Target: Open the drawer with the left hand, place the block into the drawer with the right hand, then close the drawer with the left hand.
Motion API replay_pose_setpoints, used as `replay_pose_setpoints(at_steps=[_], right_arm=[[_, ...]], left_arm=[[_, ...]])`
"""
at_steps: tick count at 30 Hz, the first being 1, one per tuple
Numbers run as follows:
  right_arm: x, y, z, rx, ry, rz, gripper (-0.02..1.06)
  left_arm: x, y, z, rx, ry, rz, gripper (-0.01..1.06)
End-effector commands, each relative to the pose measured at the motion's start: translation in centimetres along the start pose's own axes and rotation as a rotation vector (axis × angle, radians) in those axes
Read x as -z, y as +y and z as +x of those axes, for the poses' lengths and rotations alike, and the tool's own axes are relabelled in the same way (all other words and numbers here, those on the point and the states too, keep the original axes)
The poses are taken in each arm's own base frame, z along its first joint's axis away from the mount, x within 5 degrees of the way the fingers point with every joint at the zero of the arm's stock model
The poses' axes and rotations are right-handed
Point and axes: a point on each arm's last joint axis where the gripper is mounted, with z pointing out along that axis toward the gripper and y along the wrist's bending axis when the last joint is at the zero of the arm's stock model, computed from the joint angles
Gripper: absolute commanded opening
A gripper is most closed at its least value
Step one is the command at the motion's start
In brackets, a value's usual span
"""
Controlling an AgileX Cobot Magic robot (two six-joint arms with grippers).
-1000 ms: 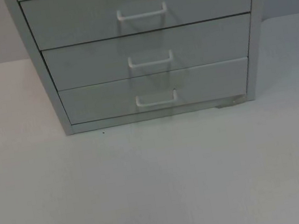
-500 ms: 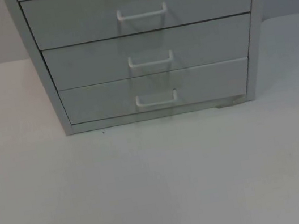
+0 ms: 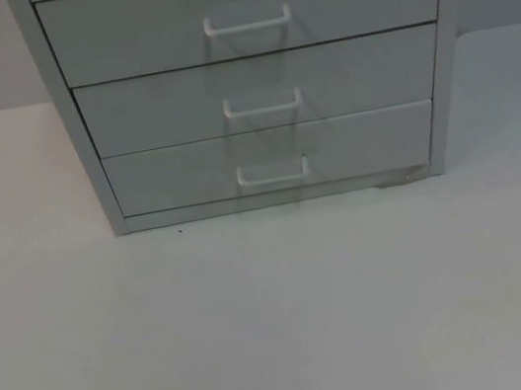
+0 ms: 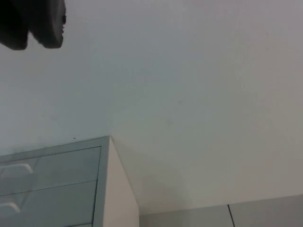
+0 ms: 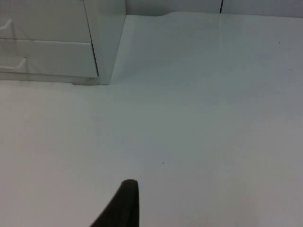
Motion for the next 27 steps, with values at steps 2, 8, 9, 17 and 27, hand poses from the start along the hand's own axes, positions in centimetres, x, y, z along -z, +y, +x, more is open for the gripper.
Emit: replay_pose_setpoints(at_steps=[2,8,9,17,27], right_arm=[[-0.13,-0.02,0.0,0.003,-0.01,0.004,1.05],[-0.13,-0.02,0.0,0.003,-0.01,0.004,1.05],[-0.13,-0.02,0.0,0.003,-0.01,0.004,1.05],[-0.13,-0.02,-0.02,0.003,-0.012,0.004,1.05],[-0.13,-0.02,-0.02,0.003,-0.012,0.004,1.05]], left_arm=[[-0.06,-0.08,0.12,0.006,0.0,0.007,0.5],[-0.06,-0.1,0.12,0.007,0.0,0.009,1.05],[-0.06,-0.1,0.12,0.007,0.0,0.009,1.05],[-0.06,-0.1,0.1,0.007,-0.001,0.009,1.05],[-0.06,-0.1,0.1,0.007,-0.001,0.009,1.05]])
